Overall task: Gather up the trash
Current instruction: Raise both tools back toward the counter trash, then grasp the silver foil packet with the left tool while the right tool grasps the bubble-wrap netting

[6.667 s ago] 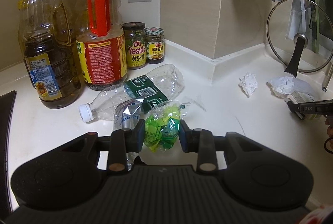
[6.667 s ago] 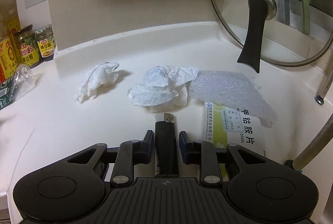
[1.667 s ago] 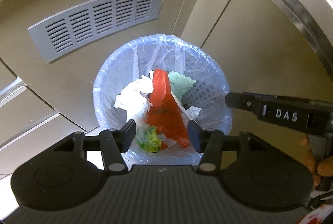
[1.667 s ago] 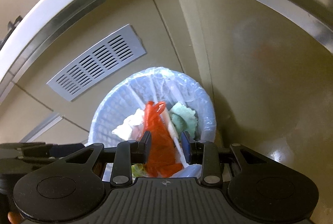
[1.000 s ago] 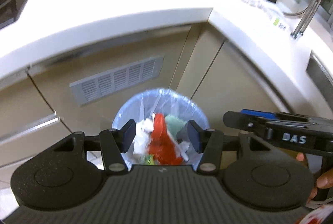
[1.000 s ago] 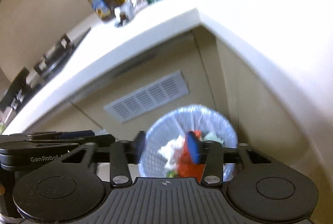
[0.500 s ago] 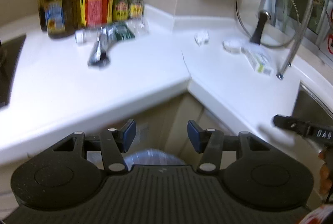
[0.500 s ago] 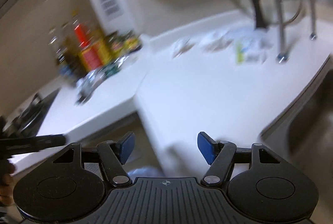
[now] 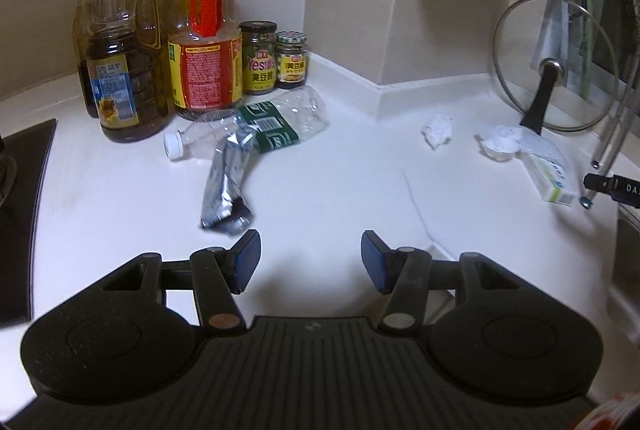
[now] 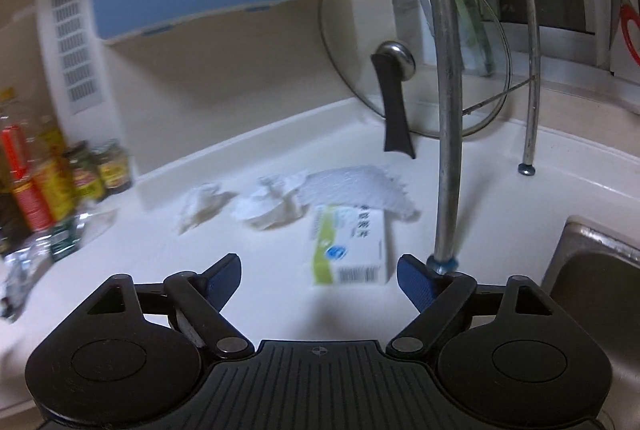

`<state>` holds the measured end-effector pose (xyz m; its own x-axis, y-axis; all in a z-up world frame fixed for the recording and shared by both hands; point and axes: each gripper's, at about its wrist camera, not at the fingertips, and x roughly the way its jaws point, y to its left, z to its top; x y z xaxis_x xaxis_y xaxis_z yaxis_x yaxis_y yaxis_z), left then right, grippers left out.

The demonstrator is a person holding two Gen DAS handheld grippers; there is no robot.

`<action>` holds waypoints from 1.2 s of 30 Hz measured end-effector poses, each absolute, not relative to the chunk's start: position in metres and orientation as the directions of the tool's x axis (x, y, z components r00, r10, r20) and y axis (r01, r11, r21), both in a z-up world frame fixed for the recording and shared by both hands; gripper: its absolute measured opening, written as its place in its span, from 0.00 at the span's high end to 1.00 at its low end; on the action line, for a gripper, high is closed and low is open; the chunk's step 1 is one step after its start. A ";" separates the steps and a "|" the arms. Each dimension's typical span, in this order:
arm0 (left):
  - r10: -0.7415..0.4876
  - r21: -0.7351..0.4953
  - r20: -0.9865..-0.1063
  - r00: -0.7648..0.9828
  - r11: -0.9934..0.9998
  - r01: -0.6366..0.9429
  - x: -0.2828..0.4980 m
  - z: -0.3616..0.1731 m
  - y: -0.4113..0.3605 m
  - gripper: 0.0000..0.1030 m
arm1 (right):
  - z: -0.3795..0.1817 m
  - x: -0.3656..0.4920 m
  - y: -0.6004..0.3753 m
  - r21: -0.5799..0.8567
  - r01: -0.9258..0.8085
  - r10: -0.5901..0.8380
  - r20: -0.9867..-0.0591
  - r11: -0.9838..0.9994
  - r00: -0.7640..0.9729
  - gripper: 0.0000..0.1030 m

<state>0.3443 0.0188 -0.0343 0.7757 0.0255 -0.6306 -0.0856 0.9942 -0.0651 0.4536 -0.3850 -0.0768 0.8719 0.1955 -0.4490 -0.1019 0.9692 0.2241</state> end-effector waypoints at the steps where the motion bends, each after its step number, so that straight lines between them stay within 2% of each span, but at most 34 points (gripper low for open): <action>1: 0.028 -0.062 -0.632 0.775 0.994 -0.087 0.349 -0.036 0.022 0.50 | -0.079 0.463 -0.384 0.215 -0.091 0.183 -0.457 0.972 0.870 0.17; 5: 0.042 -0.053 -0.637 0.769 0.994 -0.098 0.369 -0.039 0.035 0.50 | -0.086 0.492 -0.377 0.185 -0.058 0.142 -0.479 0.981 0.866 0.16; 15: 0.065 -0.038 -0.648 0.759 0.992 -0.117 0.403 -0.049 0.062 0.50 | -0.088 0.554 -0.363 0.120 0.045 0.013 -0.443 0.992 0.896 0.16; 17: 0.066 -0.038 -0.650 0.757 0.992 -0.119 0.408 -0.051 0.065 0.50 | -0.089 0.563 -0.355 0.102 0.110 -0.053 -0.445 0.989 0.894 0.16; 19: 0.068 -0.040 -0.652 0.755 0.992 -0.124 0.411 -0.052 0.069 0.50 | -0.094 0.571 -0.345 0.061 0.060 -0.026 -0.450 0.996 0.893 0.17; 21: 0.068 -0.042 -0.650 0.757 0.991 -0.124 0.414 -0.052 0.072 0.50 | -0.097 0.574 -0.337 0.020 0.091 -0.073 -0.440 0.996 0.895 0.18; 27: 0.075 -0.037 -0.653 0.754 0.991 -0.130 0.419 -0.055 0.081 0.50 | -0.100 0.595 -0.342 0.056 0.127 -0.088 -0.456 0.990 0.886 0.22; 30: 0.075 -0.040 -0.658 0.749 0.990 -0.135 0.422 -0.057 0.084 0.50 | -0.103 0.608 -0.344 0.035 0.144 -0.108 -0.495 0.989 0.862 0.23; 33: 0.074 -0.038 -0.660 0.748 0.991 -0.132 0.425 -0.059 0.085 0.50 | -0.107 0.612 -0.345 0.030 0.132 -0.099 -0.505 0.991 0.858 0.31; 35: 0.073 -0.038 -0.662 0.746 0.991 -0.130 0.427 -0.059 0.085 0.50 | -0.108 0.612 -0.343 0.016 0.111 -0.088 -0.502 0.994 0.860 0.46; 36: 0.073 -0.040 -0.662 0.746 0.990 -0.132 0.428 -0.059 0.086 0.50 | -0.108 0.612 -0.342 0.016 0.099 -0.077 -0.502 0.995 0.862 0.50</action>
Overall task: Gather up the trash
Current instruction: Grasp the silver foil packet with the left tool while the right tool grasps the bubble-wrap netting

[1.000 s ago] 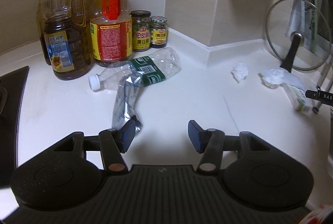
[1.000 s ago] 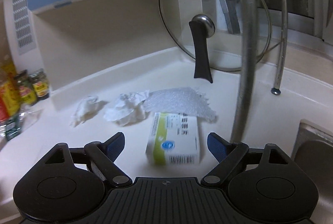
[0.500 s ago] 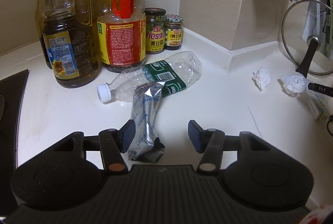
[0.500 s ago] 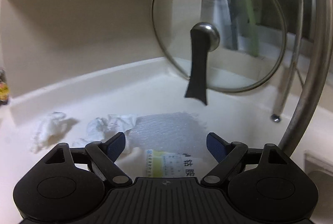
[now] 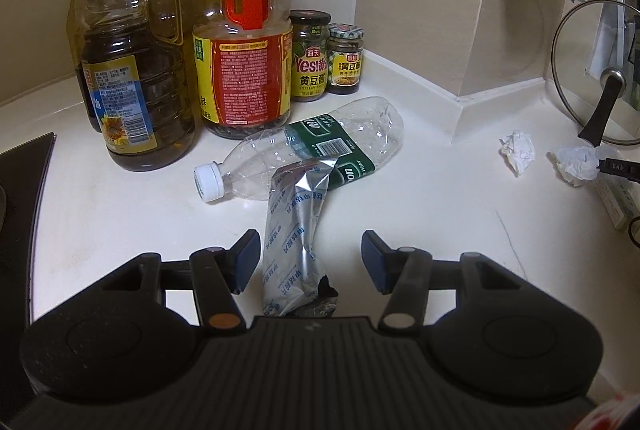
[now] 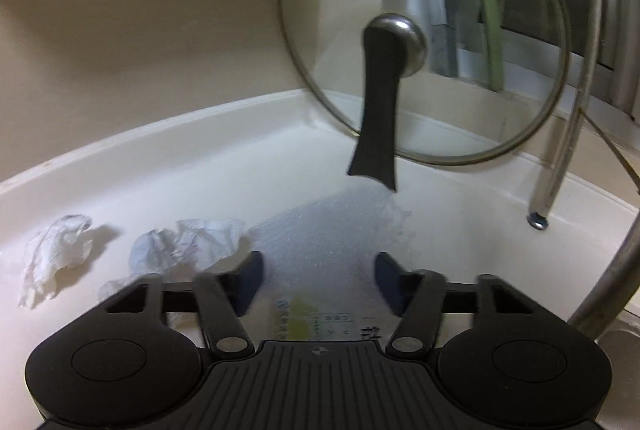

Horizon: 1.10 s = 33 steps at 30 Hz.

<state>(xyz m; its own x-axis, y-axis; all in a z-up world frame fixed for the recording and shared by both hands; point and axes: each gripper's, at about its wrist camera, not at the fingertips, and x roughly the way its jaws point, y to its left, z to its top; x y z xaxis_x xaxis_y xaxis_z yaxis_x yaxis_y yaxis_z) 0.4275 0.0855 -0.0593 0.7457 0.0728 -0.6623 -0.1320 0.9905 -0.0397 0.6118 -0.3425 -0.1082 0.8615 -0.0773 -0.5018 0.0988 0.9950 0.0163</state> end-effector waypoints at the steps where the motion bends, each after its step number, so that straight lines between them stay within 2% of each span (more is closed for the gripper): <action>1: 0.072 -0.041 -0.662 0.746 0.990 -0.133 0.428 -0.059 0.086 0.50 | -0.108 0.612 -0.341 0.017 0.087 -0.066 -0.504 0.996 0.861 0.59; 4: 0.071 -0.043 -0.662 0.746 0.990 -0.133 0.430 -0.058 0.086 0.50 | -0.108 0.610 -0.338 0.020 0.055 -0.037 -0.505 0.998 0.863 0.78; 8: 0.068 -0.041 -0.661 0.747 0.991 -0.126 0.432 -0.056 0.086 0.50 | -0.104 0.603 -0.340 0.064 0.040 -0.002 -0.500 0.997 0.866 0.85; 19: 0.060 -0.029 -0.672 0.738 0.994 -0.107 0.443 -0.062 0.083 0.45 | -0.058 0.548 -0.360 0.171 -0.023 0.088 -0.383 0.985 0.920 0.86; 27: 0.086 -0.005 -0.708 0.701 0.992 -0.127 0.458 -0.080 0.088 0.45 | -0.045 0.510 -0.363 0.216 -0.079 0.155 -0.362 0.973 0.919 0.86; 33: 0.091 0.001 -0.728 0.680 0.991 -0.132 0.460 -0.089 0.091 0.51 | -0.039 0.479 -0.362 0.265 -0.088 0.180 -0.350 0.960 0.919 0.86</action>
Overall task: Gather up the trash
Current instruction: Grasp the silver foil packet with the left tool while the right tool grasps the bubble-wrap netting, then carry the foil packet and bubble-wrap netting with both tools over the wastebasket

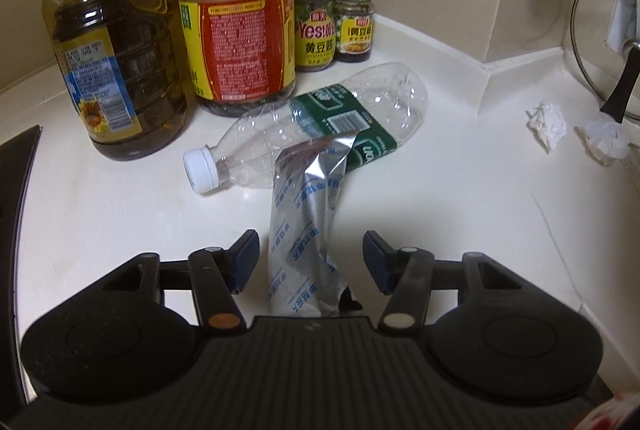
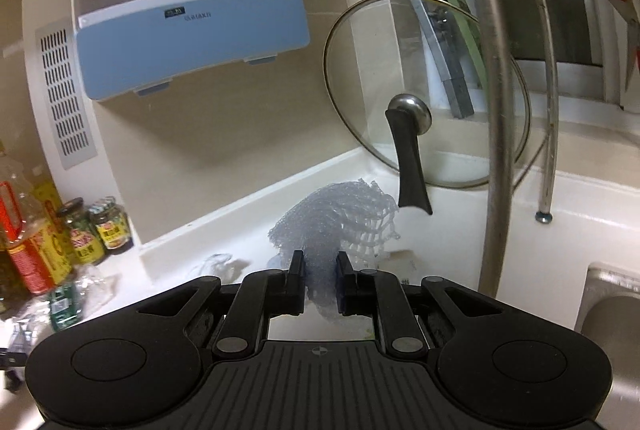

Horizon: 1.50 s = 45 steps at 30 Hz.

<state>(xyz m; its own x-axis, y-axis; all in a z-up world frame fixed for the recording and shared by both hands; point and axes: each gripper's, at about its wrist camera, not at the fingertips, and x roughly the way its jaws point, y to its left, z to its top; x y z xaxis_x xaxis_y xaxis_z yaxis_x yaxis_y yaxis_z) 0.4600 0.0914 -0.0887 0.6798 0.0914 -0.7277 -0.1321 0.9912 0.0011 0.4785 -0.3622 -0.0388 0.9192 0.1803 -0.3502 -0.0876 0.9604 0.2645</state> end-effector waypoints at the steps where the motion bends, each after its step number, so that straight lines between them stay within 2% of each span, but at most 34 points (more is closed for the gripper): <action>1: 0.090 -0.001 -0.730 0.677 0.991 -0.132 0.460 -0.090 0.092 0.57 | -0.039 0.475 -0.362 0.268 -0.087 0.181 -0.352 0.959 0.918 0.86; 4: 0.086 -0.006 -0.736 0.672 0.991 -0.132 0.459 -0.092 0.094 0.66 | -0.041 0.464 -0.360 0.283 -0.090 0.193 -0.361 0.955 0.913 0.86; 6: 0.085 -0.004 -0.734 0.674 0.992 -0.129 0.458 -0.092 0.095 0.68 | -0.043 0.456 -0.358 0.285 -0.093 0.198 -0.368 0.954 0.909 0.86; 8: 0.089 0.001 -0.733 0.674 0.991 -0.130 0.457 -0.092 0.096 0.76 | -0.045 0.448 -0.355 0.291 -0.097 0.207 -0.377 0.952 0.903 0.86; 14: 0.094 0.008 -0.734 0.673 0.991 -0.130 0.451 -0.092 0.098 0.82 | -0.053 0.433 -0.348 0.327 -0.120 0.255 -0.410 0.937 0.876 0.86; 31: 0.090 0.005 -0.695 0.713 0.993 -0.120 0.410 -0.060 0.090 0.83 | -0.043 0.393 -0.335 0.345 -0.199 0.332 -0.384 0.917 0.862 0.86; 45: 0.061 -0.033 -0.648 0.759 0.994 -0.107 0.340 -0.023 0.064 0.83 | -0.029 0.347 -0.337 0.371 -0.304 0.432 -0.335 0.878 0.838 0.86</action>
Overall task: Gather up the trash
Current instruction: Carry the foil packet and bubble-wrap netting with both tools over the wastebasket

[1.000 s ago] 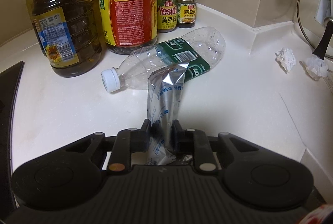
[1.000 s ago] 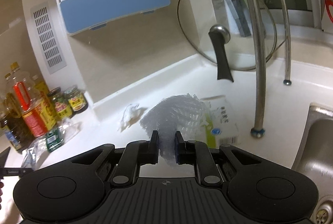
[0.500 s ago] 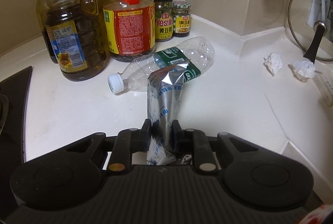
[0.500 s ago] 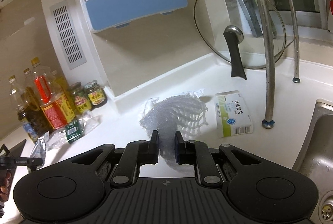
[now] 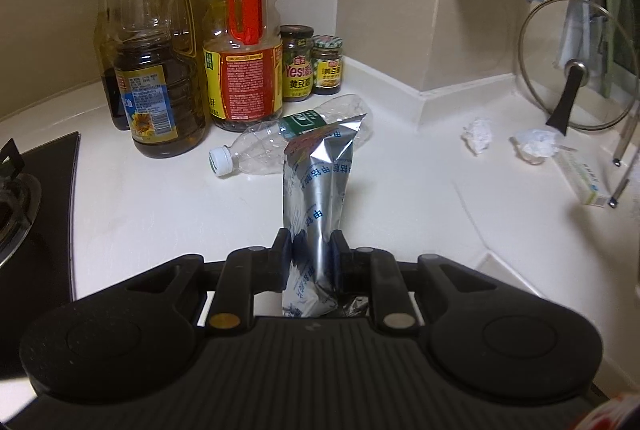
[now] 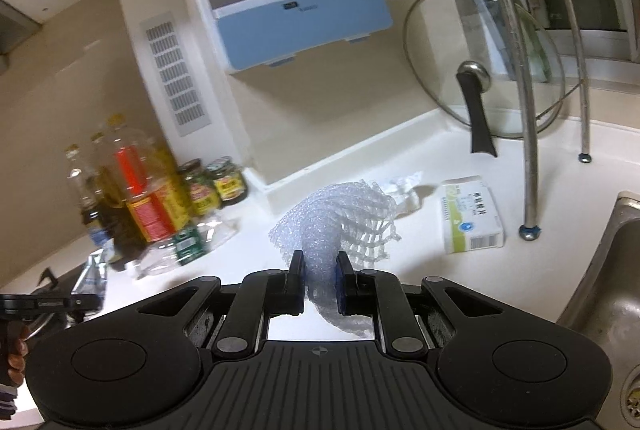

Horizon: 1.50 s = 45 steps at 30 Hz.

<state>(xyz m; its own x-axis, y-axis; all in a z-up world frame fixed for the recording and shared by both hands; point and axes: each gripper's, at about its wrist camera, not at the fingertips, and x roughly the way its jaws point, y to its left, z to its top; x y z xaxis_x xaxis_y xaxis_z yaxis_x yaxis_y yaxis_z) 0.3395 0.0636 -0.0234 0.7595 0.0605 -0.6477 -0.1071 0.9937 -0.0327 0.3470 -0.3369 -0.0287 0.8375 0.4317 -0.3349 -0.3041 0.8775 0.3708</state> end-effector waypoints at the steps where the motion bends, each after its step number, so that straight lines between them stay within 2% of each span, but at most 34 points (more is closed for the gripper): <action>1: 0.056 -0.038 -0.646 0.761 0.994 -0.106 0.333 -0.022 0.061 0.83 | -0.028 0.343 -0.336 0.373 -0.317 0.445 -0.332 0.872 0.832 0.86; 9: 0.025 -0.085 -0.655 0.755 0.991 -0.107 0.282 -0.020 0.039 0.83 | -0.029 0.311 -0.314 0.407 -0.439 0.578 -0.333 0.801 0.745 0.86; 21: 0.007 -0.136 -0.705 0.709 0.980 -0.145 0.221 -0.043 0.010 0.83 | -0.059 0.272 -0.279 0.437 -0.568 0.716 -0.402 0.697 0.570 0.86; 33: -0.020 -0.164 -0.765 0.644 0.972 -0.166 0.191 -0.078 -0.018 0.83 | -0.108 0.255 -0.260 0.429 -0.587 0.718 -0.526 0.687 0.457 0.86; 45: -0.027 -0.169 -0.798 0.602 0.969 -0.182 0.182 -0.100 -0.024 0.83 | -0.135 0.250 -0.245 0.402 -0.601 0.700 -0.580 0.691 0.417 0.86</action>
<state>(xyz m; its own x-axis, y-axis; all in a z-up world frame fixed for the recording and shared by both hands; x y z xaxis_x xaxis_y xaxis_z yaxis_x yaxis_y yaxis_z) 0.1823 -0.0241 -0.1002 0.6020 -0.0266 -0.7981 -0.1817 0.9687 -0.1694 0.2500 -0.2453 -0.1347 0.4166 0.6996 -0.5805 -0.6010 0.6910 0.4016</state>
